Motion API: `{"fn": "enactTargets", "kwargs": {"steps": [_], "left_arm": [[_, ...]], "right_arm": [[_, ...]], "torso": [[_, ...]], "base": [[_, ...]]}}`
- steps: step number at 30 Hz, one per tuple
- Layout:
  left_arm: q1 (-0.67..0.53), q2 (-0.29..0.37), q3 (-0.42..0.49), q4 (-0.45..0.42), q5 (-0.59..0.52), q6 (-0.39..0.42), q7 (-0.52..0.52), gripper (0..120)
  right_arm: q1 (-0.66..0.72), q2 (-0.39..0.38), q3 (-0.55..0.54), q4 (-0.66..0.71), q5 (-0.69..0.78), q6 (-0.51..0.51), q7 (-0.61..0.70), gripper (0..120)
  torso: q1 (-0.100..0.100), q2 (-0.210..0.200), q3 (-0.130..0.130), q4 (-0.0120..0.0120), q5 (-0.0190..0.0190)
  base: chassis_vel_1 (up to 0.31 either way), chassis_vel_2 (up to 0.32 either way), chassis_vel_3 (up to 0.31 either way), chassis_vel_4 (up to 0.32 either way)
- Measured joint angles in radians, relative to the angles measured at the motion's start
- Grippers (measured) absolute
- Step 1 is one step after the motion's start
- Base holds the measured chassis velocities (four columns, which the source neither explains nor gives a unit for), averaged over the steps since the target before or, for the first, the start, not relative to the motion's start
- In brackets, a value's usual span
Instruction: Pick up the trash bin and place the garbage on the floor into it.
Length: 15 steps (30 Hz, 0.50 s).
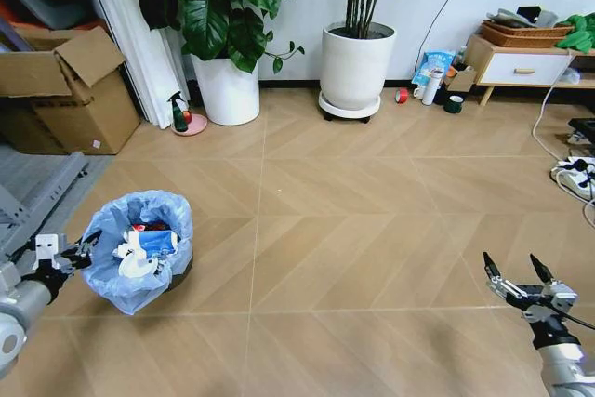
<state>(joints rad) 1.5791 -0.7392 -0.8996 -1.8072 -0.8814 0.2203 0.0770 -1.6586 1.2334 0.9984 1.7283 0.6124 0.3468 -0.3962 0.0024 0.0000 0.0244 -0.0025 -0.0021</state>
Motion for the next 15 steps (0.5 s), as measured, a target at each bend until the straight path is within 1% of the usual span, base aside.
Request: {"fn": "enactTargets", "kwargs": {"steps": [3,6,8,11,12,15], "left_arm": [[0.003,0.0,-0.003,-0.003,0.0,0.0,0.0,0],[0.009,-0.002,-0.008,-0.006,0.0,-0.001,0.0,0],[0.014,-0.003,-0.013,-0.01,0.0,-0.001,0.001,0],[0.018,-0.004,-0.017,-0.012,0.0,-0.002,0.001,0],[0.02,-0.004,-0.019,-0.012,0.0,-0.002,0.001,0],[0.024,-0.005,-0.022,-0.015,0.0,-0.002,0.001,0]], "right_arm": [[-0.002,0.0,0.001,0.001,0.0,0.001,-0.001,100],[-0.004,0.0,0.002,0.004,0.002,0.002,-0.001,100],[-0.006,-0.001,0.003,0.005,0.003,0.003,-0.002,100],[-0.007,-0.001,0.004,0.007,0.003,0.003,-0.003,100],[-0.007,-0.001,0.004,0.008,0.003,0.004,-0.004,100],[-0.008,-0.001,0.004,0.009,0.004,0.004,-0.005,100]], "torso": [[0.0,0.0,0.0,-0.0001,0.0004],[0.0,0.0,0.0,0.0,-0.0002],[0.0,0.0,0.0,-0.0002,0.0005],[0.0,0.0,0.0,-0.0004,-0.0002],[0.0,0.0,0.0,-0.0001,-0.0001],[0.0,0.0,0.0,0.0,0.0005]], "base": [[0.189,-0.133,-0.182,0.136],[0.165,-0.129,-0.163,0.153],[0.166,-0.172,-0.162,0.159],[0.153,-0.184,-0.161,0.183],[0.194,-0.199,-0.166,0.18],[0.183,-0.19,-0.174,0.188]]}}
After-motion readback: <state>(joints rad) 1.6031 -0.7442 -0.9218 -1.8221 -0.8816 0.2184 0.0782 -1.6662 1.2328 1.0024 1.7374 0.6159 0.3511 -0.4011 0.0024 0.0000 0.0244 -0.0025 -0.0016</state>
